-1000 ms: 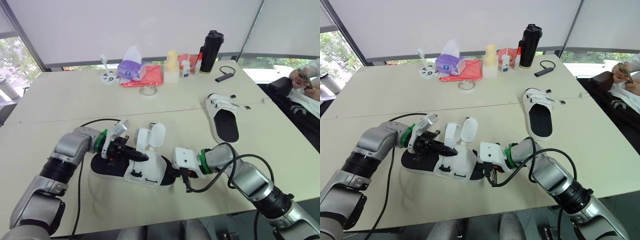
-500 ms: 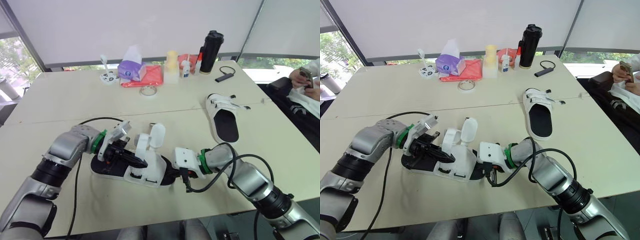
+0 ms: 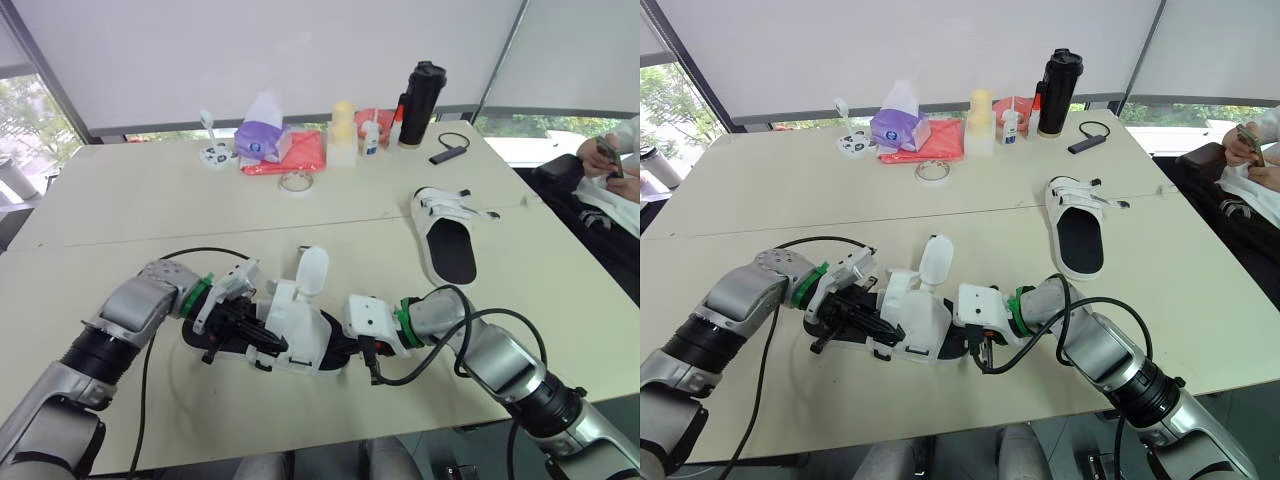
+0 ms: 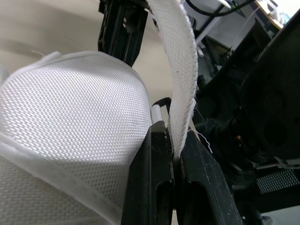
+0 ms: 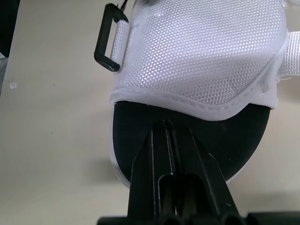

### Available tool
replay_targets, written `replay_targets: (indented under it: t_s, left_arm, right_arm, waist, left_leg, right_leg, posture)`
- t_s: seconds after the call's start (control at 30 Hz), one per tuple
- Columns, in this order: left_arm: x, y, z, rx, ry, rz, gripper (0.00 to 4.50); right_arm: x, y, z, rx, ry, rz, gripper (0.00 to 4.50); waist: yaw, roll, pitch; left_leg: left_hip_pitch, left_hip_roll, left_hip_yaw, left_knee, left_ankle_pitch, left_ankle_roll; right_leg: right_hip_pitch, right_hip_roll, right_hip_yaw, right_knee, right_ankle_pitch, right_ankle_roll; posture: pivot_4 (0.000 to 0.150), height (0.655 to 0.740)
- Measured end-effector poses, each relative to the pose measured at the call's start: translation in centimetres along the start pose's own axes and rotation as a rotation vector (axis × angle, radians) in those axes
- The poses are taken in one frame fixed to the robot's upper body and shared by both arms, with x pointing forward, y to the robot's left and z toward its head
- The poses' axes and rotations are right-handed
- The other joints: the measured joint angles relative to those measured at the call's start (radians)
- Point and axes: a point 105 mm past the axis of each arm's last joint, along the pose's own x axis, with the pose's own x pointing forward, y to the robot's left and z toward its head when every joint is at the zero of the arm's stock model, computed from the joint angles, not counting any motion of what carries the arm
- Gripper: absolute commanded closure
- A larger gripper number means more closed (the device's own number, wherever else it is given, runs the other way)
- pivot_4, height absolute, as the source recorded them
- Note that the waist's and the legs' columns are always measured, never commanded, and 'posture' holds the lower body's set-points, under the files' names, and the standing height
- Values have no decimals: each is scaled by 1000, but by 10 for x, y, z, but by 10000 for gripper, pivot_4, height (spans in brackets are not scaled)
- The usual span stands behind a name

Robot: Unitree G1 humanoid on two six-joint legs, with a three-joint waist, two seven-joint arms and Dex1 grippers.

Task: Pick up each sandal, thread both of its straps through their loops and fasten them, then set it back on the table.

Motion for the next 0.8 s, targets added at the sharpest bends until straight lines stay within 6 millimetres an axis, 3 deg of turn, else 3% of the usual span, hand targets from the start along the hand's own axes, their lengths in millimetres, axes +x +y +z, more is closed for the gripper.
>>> replay_targets:
  t_s: [0.07, 0.13, 0.2, 0.37, 0.67, 0.8]
  left_arm:
    - [0, 0, 0, -2, 1, 1, 44660]
    - [0, 0, -1, -20, -1, 2, 38946]
    - [-1, 0, -1, -41, -5, 5, 31891]
    - [-4, -5, 3, -31, -23, 10, 7088]
    - [-16, -17, 26, -3, -108, 40, 7088]
    - [-37, -25, 44, 12, -175, 122, 7088]
  right_arm:
    - [0, 0, 0, -2, 0, 0, 45000]
    - [0, 0, 0, -3, 0, 1, 45000]
    - [1, 0, -1, -2, 1, 1, 45000]
    - [1, -1, -1, -7, 1, 0, 45000]
    - [2, -1, -1, -14, 1, 0, 45000]
    - [2, -2, -1, -20, -1, 0, 45000]
  waist:
    - [0, 0, 0]
    - [-1, 0, 0]
    - [0, 0, 0]
    - [0, 0, 0]
    - [-1, 0, 0]
    - [-1, 0, 0]
  left_leg:
    - [0, 0, 0, 0, 0, 0]
    - [0, 0, 0, 0, 0, 0]
    - [1, 0, 0, 0, 0, 0]
    - [2, 0, 0, 0, 0, 0]
    - [3, 1, 0, 0, 0, 0]
    - [3, 1, -1, 0, 0, 0]
  right_leg:
    - [0, 0, 0, 0, 0, 0]
    - [0, 0, 0, 1, 0, 0]
    - [0, 0, 0, 1, 0, 0]
    - [0, 0, 0, 3, -1, 0]
    - [0, 0, 0, 4, -1, 0]
    - [0, 0, 0, 5, -1, 0]
  posture:
    - [1500, 7400]
    - [1500, 7400]
    - [1500, 7400]
    - [1500, 7400]
    - [1500, 7400]
    - [1500, 7400]
